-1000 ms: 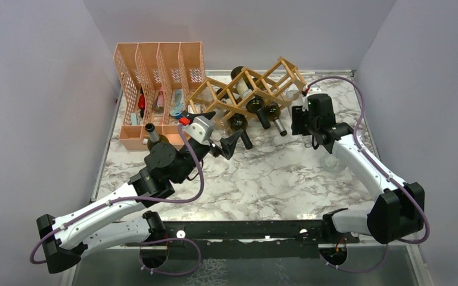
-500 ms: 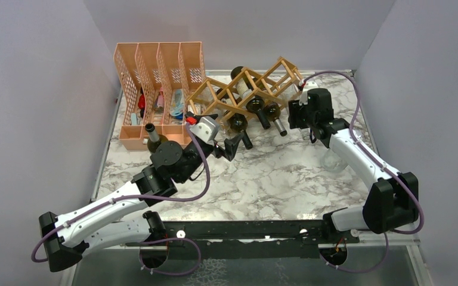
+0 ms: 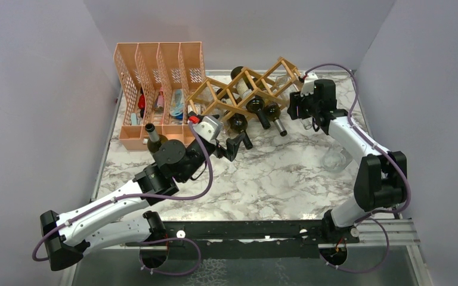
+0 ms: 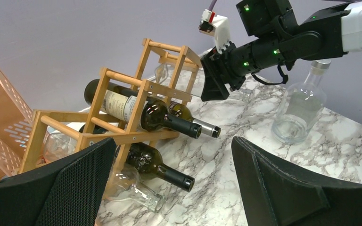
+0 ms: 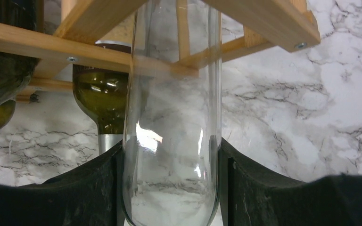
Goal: Put the wine bottle on the wine rack
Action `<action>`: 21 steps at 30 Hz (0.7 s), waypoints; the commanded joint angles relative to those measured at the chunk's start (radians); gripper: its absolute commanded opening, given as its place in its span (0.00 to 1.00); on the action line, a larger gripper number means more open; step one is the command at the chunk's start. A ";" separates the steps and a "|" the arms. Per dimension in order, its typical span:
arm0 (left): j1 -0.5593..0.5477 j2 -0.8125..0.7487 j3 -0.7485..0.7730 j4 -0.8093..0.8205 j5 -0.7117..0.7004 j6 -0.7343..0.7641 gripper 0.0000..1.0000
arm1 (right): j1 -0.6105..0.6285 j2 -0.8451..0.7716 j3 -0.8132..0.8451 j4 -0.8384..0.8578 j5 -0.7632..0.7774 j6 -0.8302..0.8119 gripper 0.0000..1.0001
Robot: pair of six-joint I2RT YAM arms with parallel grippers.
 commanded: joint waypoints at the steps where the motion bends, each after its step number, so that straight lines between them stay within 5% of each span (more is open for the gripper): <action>1: -0.003 -0.009 0.041 -0.010 -0.005 -0.022 0.99 | -0.016 0.020 0.083 0.122 -0.114 -0.049 0.01; 15: -0.003 0.027 0.074 -0.033 -0.003 -0.022 0.99 | -0.033 0.135 0.140 0.187 -0.136 -0.069 0.12; 18: -0.003 0.031 0.076 -0.036 -0.004 -0.027 0.99 | -0.033 0.166 0.164 0.187 -0.117 -0.077 0.20; 21: -0.002 0.036 0.076 -0.037 -0.010 -0.033 0.99 | -0.033 0.182 0.181 0.191 -0.112 -0.089 0.38</action>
